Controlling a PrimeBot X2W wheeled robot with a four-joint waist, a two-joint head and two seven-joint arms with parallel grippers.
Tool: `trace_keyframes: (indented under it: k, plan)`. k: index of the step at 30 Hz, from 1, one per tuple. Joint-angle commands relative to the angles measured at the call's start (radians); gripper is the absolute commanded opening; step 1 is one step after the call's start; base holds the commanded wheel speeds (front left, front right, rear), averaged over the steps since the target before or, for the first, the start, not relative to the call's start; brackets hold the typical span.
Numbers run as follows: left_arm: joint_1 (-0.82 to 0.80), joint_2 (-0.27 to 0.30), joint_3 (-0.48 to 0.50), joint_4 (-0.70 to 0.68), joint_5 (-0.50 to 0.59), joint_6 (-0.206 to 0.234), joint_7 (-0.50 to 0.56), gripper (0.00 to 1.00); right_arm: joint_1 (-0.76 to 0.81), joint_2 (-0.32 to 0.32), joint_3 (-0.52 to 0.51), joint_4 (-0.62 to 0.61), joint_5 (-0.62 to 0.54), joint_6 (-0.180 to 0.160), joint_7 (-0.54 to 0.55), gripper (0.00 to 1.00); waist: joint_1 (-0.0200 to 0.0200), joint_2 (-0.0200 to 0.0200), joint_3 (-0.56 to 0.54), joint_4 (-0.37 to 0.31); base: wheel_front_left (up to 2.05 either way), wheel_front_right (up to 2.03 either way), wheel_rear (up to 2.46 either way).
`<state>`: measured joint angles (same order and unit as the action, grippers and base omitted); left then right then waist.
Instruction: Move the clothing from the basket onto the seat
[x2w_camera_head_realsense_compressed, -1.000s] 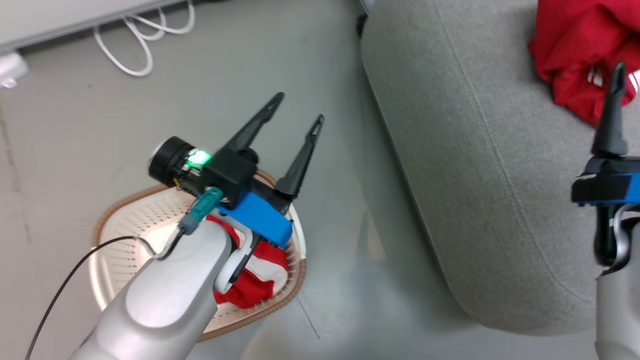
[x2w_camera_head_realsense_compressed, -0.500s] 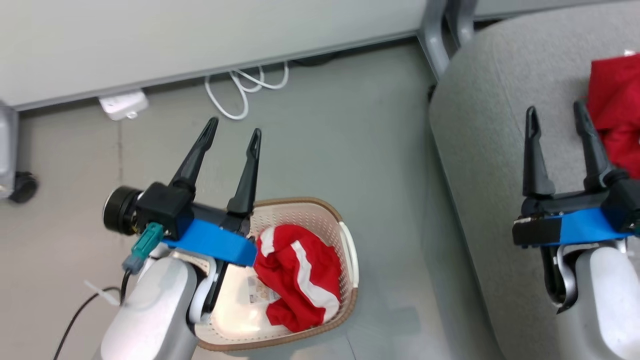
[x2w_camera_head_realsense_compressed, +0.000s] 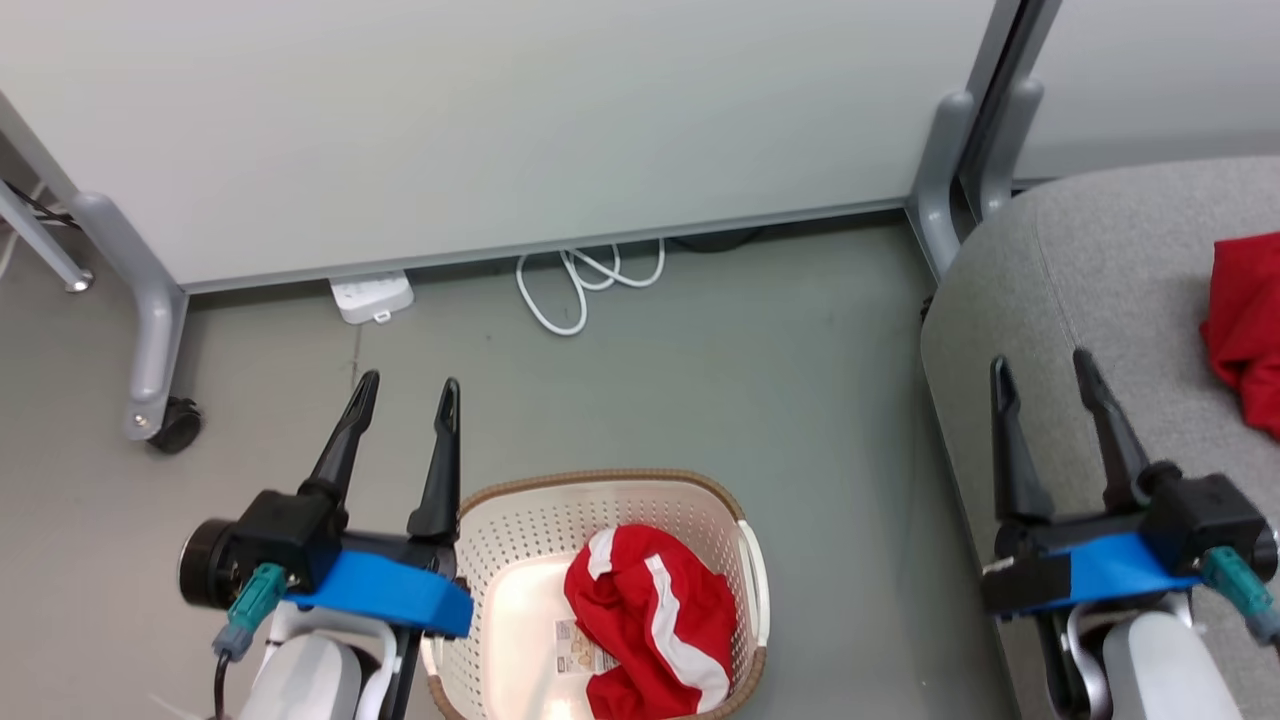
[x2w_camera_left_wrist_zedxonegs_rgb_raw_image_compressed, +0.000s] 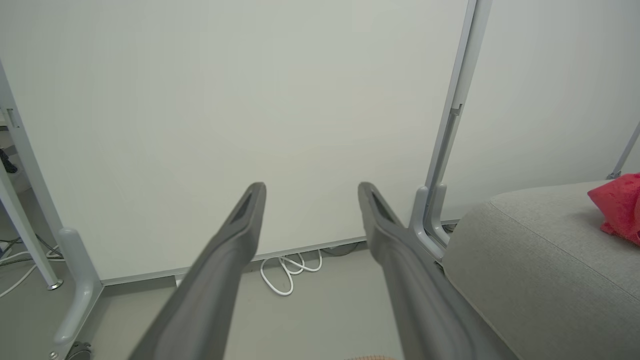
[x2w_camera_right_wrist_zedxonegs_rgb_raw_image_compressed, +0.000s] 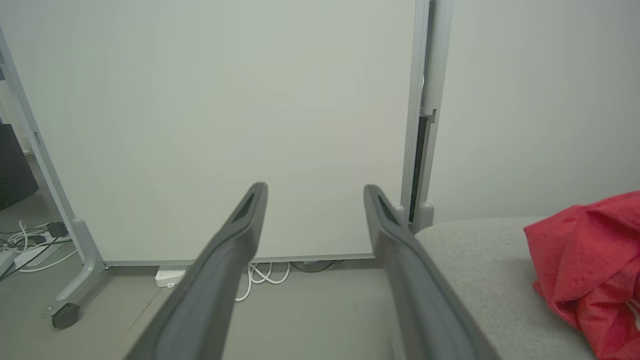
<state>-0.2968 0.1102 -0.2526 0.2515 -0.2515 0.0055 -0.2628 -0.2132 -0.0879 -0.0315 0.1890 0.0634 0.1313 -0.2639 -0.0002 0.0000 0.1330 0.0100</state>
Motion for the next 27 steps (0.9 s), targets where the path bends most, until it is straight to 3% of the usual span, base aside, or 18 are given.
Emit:
trace_keyframes:
  k: [1, 13, 27]
  plan:
    - [0.014, 0.000, 0.008, -0.003, 0.005, -0.006, -0.003, 1.00, 0.020, 0.005, -0.001, 0.004, 0.002, -0.001, -0.001, 1.00, 0.0002, 0.0000, -0.016, 0.013, 0.00, 0.00, 0.00]
    - [0.113, -0.044, 0.097, 0.011, 0.052, -0.061, -0.003, 1.00, 0.123, 0.032, 0.002, 0.013, 0.017, -0.001, -0.001, 1.00, 0.0002, 0.0000, -0.061, 0.031, 0.00, 0.00, 0.00]
    - [0.137, -0.058, 0.136, 0.027, 0.081, -0.085, -0.003, 1.00, 0.139, 0.039, 0.011, 0.028, 0.034, -0.001, -0.001, 1.00, 0.0002, 0.0000, -0.075, 0.027, 0.00, 0.00, 0.00]
